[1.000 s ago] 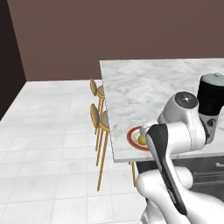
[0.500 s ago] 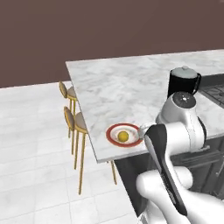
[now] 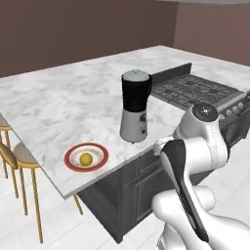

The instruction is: Pick the pear and mango from the fridge and place them on the plate next to the blender to make a fruit smoothie.

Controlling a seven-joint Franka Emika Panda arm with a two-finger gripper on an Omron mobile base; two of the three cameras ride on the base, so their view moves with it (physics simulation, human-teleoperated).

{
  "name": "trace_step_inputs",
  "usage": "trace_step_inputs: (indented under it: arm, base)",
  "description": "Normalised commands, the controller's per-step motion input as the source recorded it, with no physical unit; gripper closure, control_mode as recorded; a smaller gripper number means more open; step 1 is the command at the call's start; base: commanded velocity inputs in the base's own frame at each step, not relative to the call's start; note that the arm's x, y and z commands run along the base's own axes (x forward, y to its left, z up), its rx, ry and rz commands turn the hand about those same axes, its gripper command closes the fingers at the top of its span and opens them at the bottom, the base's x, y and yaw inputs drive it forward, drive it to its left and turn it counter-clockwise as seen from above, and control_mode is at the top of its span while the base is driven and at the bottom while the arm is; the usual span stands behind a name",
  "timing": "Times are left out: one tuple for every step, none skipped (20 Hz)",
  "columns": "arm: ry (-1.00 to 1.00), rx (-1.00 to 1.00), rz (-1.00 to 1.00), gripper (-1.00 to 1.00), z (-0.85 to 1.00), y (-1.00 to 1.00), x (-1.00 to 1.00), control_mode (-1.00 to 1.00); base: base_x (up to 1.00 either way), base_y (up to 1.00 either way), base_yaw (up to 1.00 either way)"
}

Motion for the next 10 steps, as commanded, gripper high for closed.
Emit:
trace_step_inputs:
  arm:
    - [0.00,0.00,0.00,-1.00,0.00,0.00,0.00,1.00]
    - [0.00,0.00,0.00,-1.00,0.00,0.00,0.00,1.00]
    - [0.00,0.00,0.00,-1.00,0.00,0.00,0.00,1.00]
    - [0.00,0.00,0.00,-1.00,0.00,0.00,0.00,1.00]
    - [0.00,0.00,0.00,-1.00,0.00,0.00,0.00,1.00]
    - [0.00,0.00,0.00,-1.00,0.00,0.00,0.00,1.00]
    - [0.00,0.00,0.00,-1.00,0.00,0.00,0.00,1.00]
    - [0.00,0.00,0.00,-1.00,0.00,0.00,0.00,1.00]
    - [0.00,0.00,0.00,-1.00,0.00,0.00,0.00,1.00]
    - [0.00,0.00,0.00,-1.00,0.00,0.00,0.00,1.00]
  base:
    - [-0.29,-0.13,-0.68]
    - [-0.28,-0.12,-0.67]
    - [-0.21,-0.08,-0.68]
    - [-0.19,-0.05,-0.69]
    - [-0.16,-0.04,-0.67]
    - [-0.12,-0.06,-0.66]
    - [-0.09,-0.09,-0.66]
    - [-0.04,-0.10,-0.67]
    - [0.00,-0.07,-0.69]
    - [0.00,-0.06,-0.70]
